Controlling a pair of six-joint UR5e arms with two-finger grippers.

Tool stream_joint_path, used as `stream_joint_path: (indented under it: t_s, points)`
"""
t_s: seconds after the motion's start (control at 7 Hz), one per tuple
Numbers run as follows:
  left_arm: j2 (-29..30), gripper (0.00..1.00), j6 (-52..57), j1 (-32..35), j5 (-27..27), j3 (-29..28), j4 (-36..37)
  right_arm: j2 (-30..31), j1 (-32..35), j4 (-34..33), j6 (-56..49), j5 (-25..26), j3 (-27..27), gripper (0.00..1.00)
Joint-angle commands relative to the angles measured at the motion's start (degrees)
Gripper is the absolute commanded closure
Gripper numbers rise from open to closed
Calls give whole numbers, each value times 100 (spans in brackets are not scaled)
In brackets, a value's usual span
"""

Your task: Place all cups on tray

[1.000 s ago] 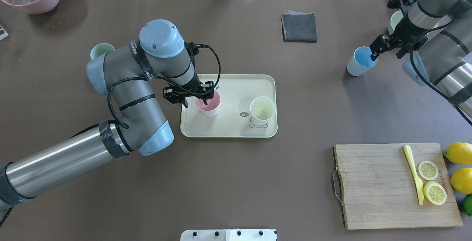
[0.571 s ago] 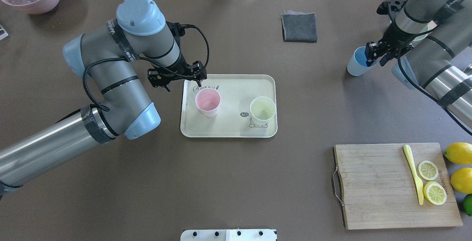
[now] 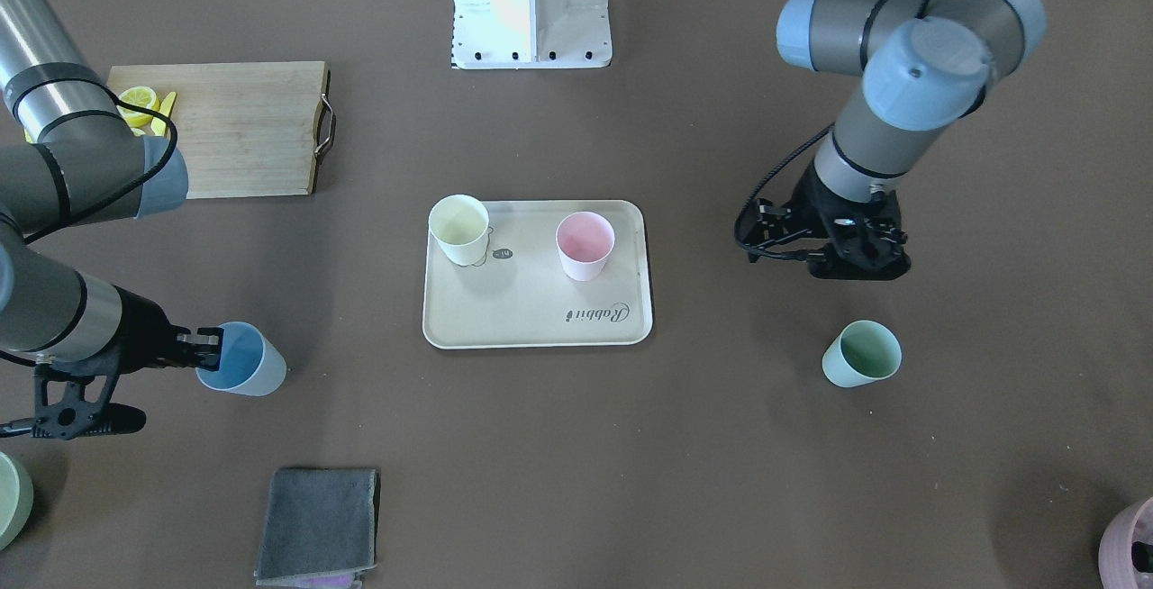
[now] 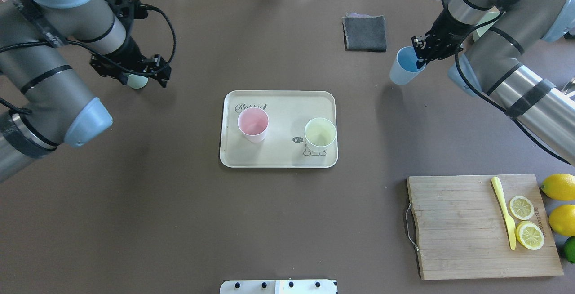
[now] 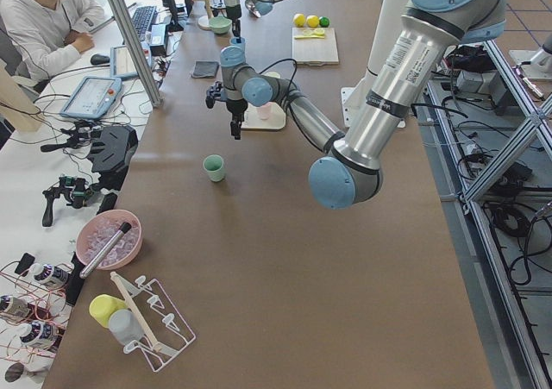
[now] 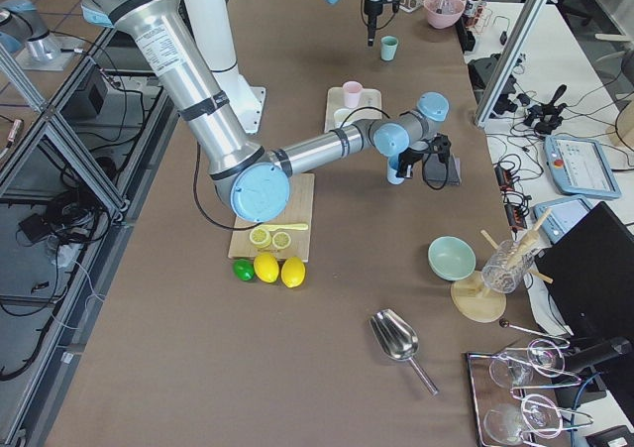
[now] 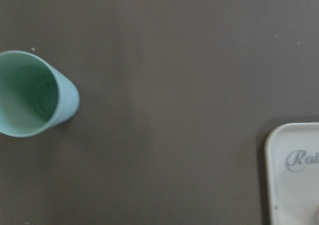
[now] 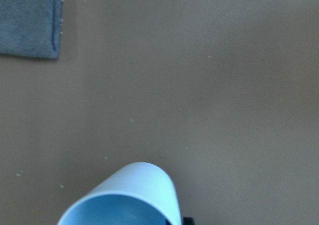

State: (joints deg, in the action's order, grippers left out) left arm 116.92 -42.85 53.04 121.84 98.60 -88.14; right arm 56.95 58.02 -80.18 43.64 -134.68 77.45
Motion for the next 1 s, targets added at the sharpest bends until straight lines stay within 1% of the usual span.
stream_joint_path:
  t_s: [0.0, 0.29, 0.43, 0.57, 0.71, 0.86]
  points:
    - [-302, 2, 1040, 644, 33, -478, -44, -551, -692, 37, 1281, 99, 103, 100]
    - [-83, 2, 954, 751, 33, -1339, -684, -764, -1203, 273, 1926, 432, 147, 100]
    - [127, 2, 962, 787, 76, -1674, -722, -808, -1388, 396, 2120, 547, 139, 100]
    - [199, 2, 910, 787, 164, -1834, -800, -791, -1520, 415, 2148, 713, 138, 100]
    - [321, 2, 596, 761, 191, -2122, -1132, -782, -1565, 406, 2157, 802, 138, 100]
    - [323, 2, 541, 682, 182, -2526, -1727, -756, -1583, 415, 2079, 846, 121, 55]
